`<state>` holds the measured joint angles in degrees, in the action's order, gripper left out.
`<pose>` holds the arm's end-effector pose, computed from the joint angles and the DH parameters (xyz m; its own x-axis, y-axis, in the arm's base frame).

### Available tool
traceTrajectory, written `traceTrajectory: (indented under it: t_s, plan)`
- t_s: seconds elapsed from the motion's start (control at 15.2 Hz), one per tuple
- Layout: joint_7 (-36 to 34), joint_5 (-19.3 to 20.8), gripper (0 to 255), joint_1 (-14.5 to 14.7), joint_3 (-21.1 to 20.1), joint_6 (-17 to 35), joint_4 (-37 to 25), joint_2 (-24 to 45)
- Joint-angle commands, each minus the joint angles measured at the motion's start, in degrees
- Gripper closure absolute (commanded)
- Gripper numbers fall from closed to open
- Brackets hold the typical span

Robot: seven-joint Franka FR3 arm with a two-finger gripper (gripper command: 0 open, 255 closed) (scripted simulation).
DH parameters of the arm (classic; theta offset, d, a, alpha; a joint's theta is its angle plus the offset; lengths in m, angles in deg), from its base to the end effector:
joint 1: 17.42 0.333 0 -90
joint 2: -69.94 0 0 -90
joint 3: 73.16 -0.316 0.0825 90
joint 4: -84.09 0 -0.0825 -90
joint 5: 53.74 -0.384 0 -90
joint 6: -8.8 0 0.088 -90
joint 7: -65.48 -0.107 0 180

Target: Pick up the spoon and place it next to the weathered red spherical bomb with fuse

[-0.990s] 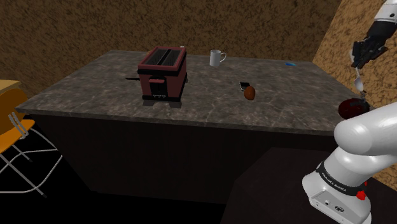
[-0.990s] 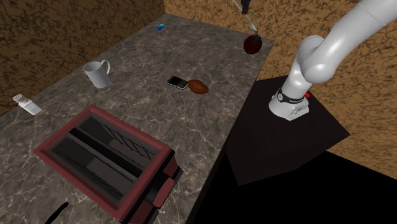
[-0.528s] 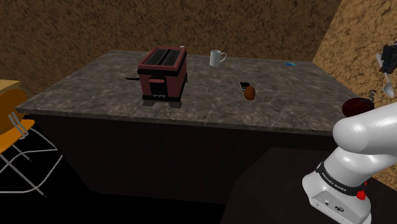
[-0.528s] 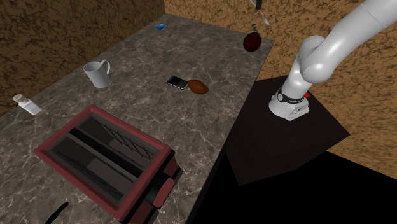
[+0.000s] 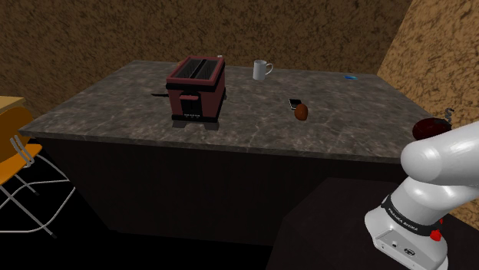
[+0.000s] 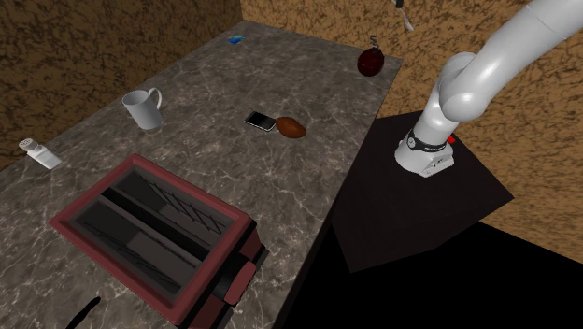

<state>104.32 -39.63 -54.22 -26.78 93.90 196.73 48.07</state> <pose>-0.0205 -0.4594 0.5575 0.7620 -0.6319 -0.1413 -0.6474 -0.7471 -0.1505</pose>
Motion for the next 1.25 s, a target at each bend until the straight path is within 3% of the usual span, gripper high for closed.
traceTrajectory:
  t_s: [0.0,1.19]
  plan:
    - [1.29,0.35,255,-0.22,1.25,1.2,0.65,0.43]
    - [1.57,1.08,255,-0.36,4.81,15.15,13.07,2.02]
